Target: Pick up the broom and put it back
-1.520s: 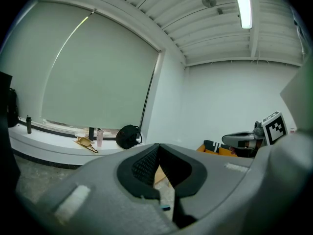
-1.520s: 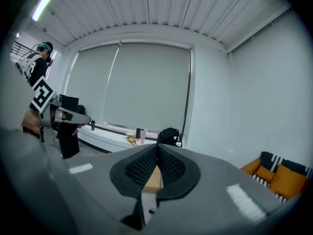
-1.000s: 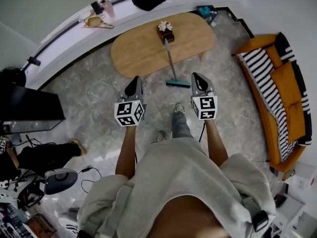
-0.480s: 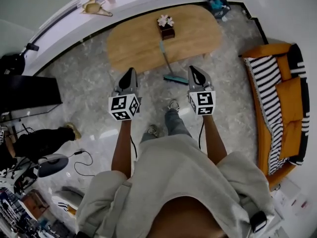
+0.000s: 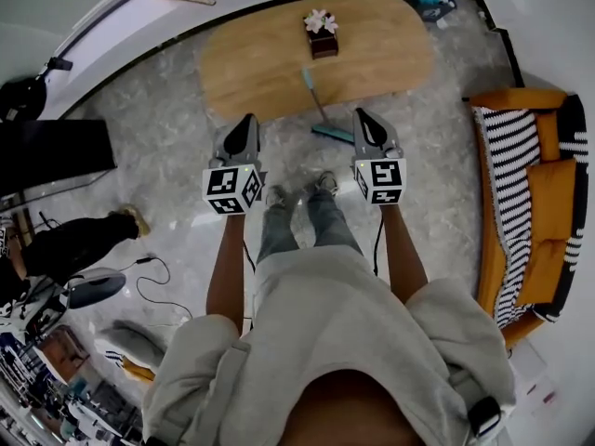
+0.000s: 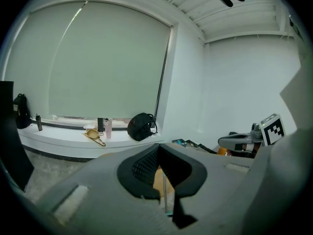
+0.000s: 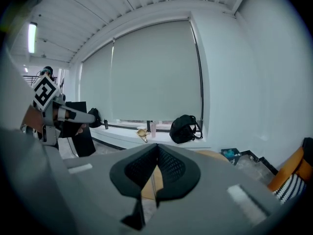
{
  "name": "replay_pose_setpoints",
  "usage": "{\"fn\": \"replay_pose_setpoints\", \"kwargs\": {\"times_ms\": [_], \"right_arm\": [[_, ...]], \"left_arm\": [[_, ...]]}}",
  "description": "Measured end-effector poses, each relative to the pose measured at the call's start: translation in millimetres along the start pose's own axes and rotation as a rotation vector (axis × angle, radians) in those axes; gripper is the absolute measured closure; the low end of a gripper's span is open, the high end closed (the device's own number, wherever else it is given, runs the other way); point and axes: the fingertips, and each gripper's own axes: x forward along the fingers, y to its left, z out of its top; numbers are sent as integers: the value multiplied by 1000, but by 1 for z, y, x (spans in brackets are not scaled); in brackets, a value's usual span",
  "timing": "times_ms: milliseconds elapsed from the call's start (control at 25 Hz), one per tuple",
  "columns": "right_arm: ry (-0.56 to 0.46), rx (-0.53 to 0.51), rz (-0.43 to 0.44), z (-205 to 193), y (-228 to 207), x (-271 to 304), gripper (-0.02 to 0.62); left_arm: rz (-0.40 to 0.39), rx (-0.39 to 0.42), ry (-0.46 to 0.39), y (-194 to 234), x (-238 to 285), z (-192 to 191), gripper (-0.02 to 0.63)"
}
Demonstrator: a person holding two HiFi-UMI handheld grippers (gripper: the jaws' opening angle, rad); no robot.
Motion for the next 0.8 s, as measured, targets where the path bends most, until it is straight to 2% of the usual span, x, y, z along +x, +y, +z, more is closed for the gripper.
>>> {"fn": "replay_pose_setpoints", "kwargs": {"times_ms": [280, 560, 800], "right_arm": [[13, -2, -22, -6, 7, 32, 594], [48, 11, -114, -14, 22, 56, 594], [68, 39, -179, -35, 33, 74, 594]], "left_arm": [[-59, -2, 20, 21, 33, -7, 603], [-167, 3, 71, 47, 59, -24, 603], [-221, 4, 109, 68, 75, -51, 603]]}}
